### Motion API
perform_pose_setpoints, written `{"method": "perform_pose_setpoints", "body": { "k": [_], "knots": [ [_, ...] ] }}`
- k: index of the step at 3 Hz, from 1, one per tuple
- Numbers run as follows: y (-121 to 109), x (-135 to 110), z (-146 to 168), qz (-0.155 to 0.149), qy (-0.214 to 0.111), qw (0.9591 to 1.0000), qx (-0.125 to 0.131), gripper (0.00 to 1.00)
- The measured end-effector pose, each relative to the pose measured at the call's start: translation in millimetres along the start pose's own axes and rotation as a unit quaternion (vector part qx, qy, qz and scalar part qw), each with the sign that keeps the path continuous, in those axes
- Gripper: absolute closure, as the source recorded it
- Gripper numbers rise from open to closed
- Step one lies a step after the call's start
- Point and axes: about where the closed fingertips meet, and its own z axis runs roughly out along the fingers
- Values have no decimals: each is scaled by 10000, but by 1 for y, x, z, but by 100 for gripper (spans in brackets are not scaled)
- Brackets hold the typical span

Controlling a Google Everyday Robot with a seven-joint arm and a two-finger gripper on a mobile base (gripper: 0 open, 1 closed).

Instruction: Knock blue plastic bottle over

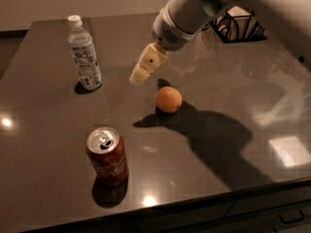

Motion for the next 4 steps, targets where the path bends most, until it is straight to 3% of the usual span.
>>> {"method": "perform_pose_setpoints", "body": {
  "k": [2,3,4],
  "knots": [
    [-13,-77,62,321,-756,9966,54,0],
    [-4,-119,95,310,-1015,9943,-135,0],
    [4,-140,114,284,-1108,9930,-290,0]
  ]
}}
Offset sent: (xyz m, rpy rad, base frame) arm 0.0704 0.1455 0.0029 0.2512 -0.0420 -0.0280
